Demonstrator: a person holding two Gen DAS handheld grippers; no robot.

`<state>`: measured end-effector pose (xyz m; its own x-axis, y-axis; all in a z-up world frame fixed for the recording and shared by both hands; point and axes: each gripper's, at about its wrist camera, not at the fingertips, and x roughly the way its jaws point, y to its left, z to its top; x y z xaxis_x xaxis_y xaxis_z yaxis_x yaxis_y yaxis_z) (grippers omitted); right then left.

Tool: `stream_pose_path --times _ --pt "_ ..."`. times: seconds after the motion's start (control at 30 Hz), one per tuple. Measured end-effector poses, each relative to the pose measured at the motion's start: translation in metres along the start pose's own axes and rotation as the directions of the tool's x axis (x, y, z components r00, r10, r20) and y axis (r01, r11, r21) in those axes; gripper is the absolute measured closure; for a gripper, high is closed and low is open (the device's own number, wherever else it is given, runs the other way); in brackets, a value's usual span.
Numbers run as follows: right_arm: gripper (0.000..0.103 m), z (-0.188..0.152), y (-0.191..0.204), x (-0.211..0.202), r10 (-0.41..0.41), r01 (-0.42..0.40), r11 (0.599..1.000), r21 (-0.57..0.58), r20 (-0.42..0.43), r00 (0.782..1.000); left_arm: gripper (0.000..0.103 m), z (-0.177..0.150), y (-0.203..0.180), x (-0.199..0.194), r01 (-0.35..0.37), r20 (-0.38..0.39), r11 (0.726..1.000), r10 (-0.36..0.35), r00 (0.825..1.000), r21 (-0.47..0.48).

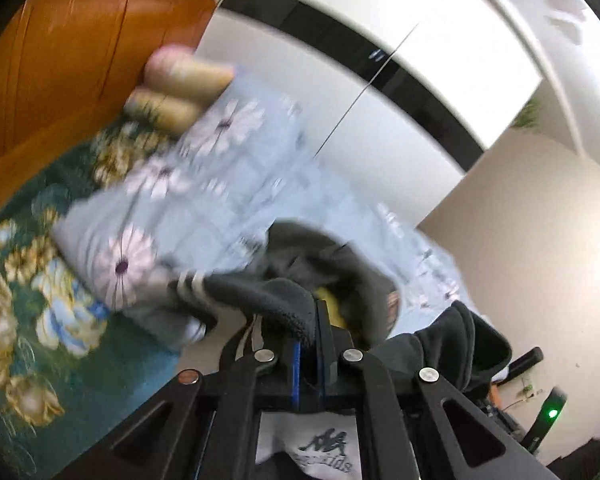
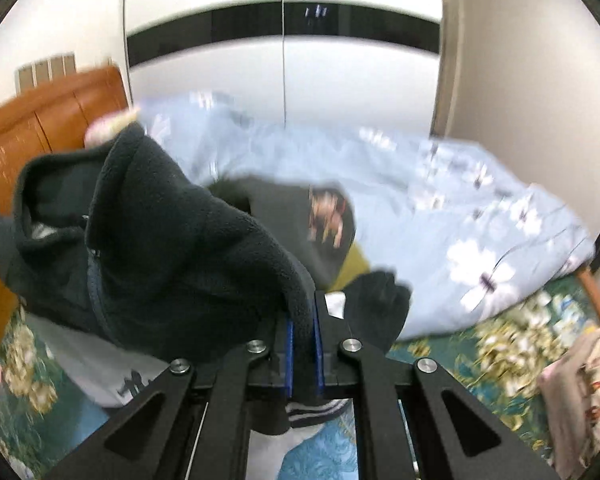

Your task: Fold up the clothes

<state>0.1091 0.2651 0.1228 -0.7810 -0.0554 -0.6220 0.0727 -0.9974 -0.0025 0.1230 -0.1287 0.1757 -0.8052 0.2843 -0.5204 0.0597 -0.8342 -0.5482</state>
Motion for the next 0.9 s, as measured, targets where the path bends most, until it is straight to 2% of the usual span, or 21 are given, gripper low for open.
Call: stream_pose_path --times 0.1,0.2,0.3,0.4,0.6,0.77,0.83,0.9 --pt "0.095 0.022 0.004 -0.048 -0.016 0.015 1.000 0.011 0.096 0.995 0.097 0.010 -0.006 -0.046 0.054 0.075 0.998 -0.056 0.996 0.029" --pt "0.095 0.032 0.017 -0.101 -0.017 0.019 1.000 -0.011 0.178 0.984 0.098 0.014 -0.007 -0.094 0.089 0.150 0.994 -0.096 0.984 0.057" --pt "0.095 0.023 0.036 -0.149 -0.024 0.042 0.997 -0.065 0.252 0.967 0.098 0.007 -0.010 -0.147 0.104 0.233 0.987 -0.131 0.963 0.125" --pt "0.095 0.012 0.049 -0.174 -0.008 0.033 0.996 -0.082 0.288 0.958 0.098 -0.010 -0.004 -0.181 0.107 0.269 0.980 -0.150 0.951 0.168" --pt "0.095 -0.025 0.072 -0.215 0.051 -0.011 0.991 -0.131 0.306 0.951 0.097 -0.048 0.023 -0.240 0.111 0.291 0.976 -0.163 0.943 0.189" --pt "0.095 -0.027 0.086 -0.248 0.118 -0.068 0.985 -0.161 0.325 0.938 0.097 -0.048 0.034 -0.275 0.119 0.312 0.974 -0.176 0.933 0.194" --pt "0.095 -0.017 0.094 -0.244 0.127 -0.076 0.982 -0.171 0.307 0.943 0.097 -0.042 0.037 -0.273 0.088 0.316 0.976 -0.148 0.937 0.198" --pt "0.095 -0.010 0.102 -0.219 0.127 -0.084 0.979 -0.183 0.235 0.964 0.097 -0.032 0.049 -0.248 0.047 0.288 0.985 -0.095 0.953 0.168"
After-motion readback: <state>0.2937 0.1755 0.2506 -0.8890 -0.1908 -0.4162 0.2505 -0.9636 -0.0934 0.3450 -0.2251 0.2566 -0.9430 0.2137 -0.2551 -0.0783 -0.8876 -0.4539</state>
